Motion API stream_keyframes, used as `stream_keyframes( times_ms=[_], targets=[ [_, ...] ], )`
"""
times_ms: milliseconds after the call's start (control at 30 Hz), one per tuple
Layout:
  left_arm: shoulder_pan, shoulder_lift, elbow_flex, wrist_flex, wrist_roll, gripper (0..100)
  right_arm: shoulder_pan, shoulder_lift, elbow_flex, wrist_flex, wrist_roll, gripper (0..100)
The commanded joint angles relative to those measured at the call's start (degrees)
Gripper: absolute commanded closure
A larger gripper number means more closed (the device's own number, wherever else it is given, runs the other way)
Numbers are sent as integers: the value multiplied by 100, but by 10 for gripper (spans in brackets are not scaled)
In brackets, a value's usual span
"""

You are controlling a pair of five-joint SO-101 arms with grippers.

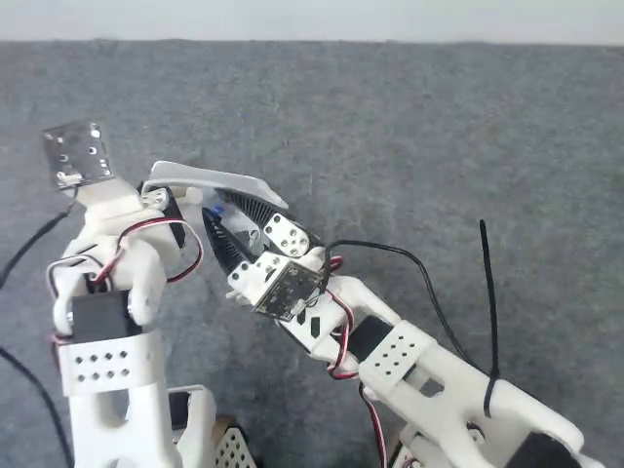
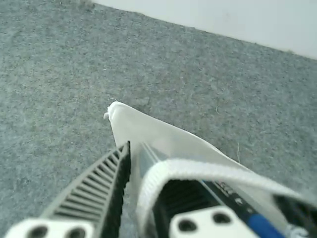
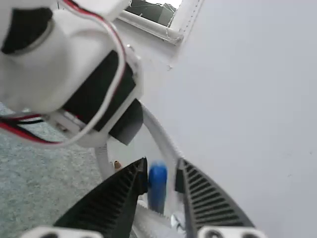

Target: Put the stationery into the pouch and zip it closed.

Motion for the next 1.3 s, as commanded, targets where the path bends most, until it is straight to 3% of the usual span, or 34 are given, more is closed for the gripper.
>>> stream_keyframes(
  times_ms=[0, 167, 367, 500, 767, 967, 1267],
  targets=[
    [-18, -70, -145, -62, -35, 987, 4, -101, 79, 295, 44, 753],
    [-26, -70, -145, -62, -44, 987, 13, -1226, 360, 708, -334, 753],
    [-35, -70, -145, -62, -44, 987, 40, -2554, 158, 2492, -1424, 753],
    [-132, -70, -145, -53, -18, 987, 84, -3002, 70, 3116, -1767, 753],
    [-879, -70, -189, -185, 457, 987, 514, -3081, 35, 3222, -2136, 755],
    [-1495, -70, -189, -273, 826, 987, 673, -3073, -114, 3222, -2444, 887],
    [-1723, -70, -259, -273, 862, 987, 673, -2246, -387, 3222, -2505, 902]
  ],
)
